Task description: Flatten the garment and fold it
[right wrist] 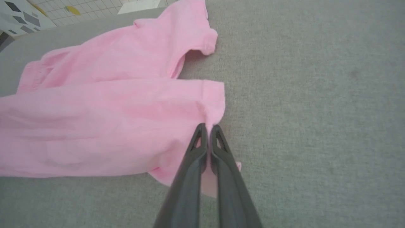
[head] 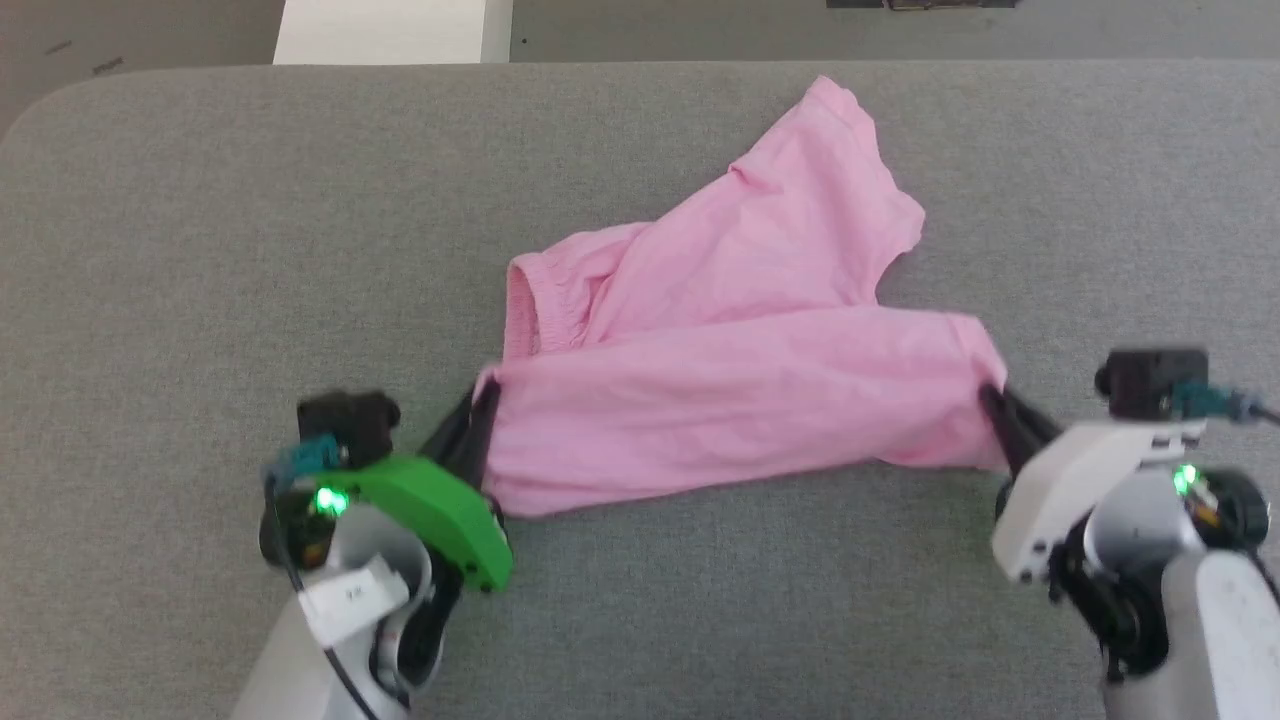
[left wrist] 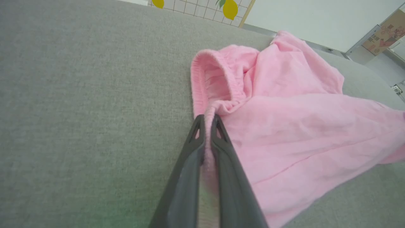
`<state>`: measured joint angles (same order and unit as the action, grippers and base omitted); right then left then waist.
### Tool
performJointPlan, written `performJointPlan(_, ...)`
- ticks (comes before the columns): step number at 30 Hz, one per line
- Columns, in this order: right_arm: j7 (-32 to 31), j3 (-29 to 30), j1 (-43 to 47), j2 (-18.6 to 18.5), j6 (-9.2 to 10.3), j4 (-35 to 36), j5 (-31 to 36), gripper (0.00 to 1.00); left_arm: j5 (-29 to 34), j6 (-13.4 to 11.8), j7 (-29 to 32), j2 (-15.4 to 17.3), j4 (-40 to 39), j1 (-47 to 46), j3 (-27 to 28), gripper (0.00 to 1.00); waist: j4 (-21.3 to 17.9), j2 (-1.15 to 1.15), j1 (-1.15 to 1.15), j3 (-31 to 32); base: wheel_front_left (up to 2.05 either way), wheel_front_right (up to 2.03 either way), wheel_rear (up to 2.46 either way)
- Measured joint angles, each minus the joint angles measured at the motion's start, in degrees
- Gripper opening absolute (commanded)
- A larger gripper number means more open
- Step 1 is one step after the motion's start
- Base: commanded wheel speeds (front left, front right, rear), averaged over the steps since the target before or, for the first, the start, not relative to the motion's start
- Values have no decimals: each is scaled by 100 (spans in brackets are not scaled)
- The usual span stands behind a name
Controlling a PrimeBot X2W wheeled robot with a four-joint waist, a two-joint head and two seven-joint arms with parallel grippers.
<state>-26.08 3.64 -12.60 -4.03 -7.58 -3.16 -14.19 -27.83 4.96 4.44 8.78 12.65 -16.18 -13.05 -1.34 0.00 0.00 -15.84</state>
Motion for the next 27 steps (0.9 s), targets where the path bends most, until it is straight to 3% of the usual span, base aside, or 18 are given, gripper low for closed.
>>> performJointPlan(3,-314,53,528,67,0,157,-53,0,-209,-14,69,-53,-13,426,-2,0,0,0,0,50,0,0,0)
performJointPlan(4,-422,78,673,81,0,220,-52,0,-308,-13,161,-68,-34,533,-23,5,1,0,0,70,0,0,0)
performJointPlan(5,-536,129,842,90,0,299,-48,16,-401,12,318,-70,-77,664,-70,44,3,0,0,94,0,0,0)
performJointPlan(6,-645,180,1005,94,0,394,-25,60,-527,34,489,-71,-147,805,-110,100,5,0,0,119,0,0,0)
performJointPlan(7,-757,225,1121,94,0,469,1,100,-620,37,587,-71,-222,910,-118,100,6,0,0,140,0,0,0)
performJointPlan(12,-1316,648,1770,102,1,1093,110,100,-848,-109,1069,98,-747,1367,5,100,33,0,0,264,0,0,0)
performJointPlan(17,-513,884,1649,93,2,1651,169,100,-845,-352,479,144,-1315,1589,396,100,118,0,0,326,0,0,0)
performJointPlan(20,163,371,1083,0,1,1584,322,100,-626,-390,-252,59,-1437,1501,576,100,145,0,0,317,0,0,0)
performJointPlan(22,431,-103,679,-264,1,1279,288,100,-437,-403,-635,9,-1416,1372,572,100,170,0,0,291,0,0,0)
performJointPlan(27,424,-1065,-376,-929,1,183,197,100,30,-463,-1535,-138,-1201,923,521,100,328,0,0,188,0,0,0)
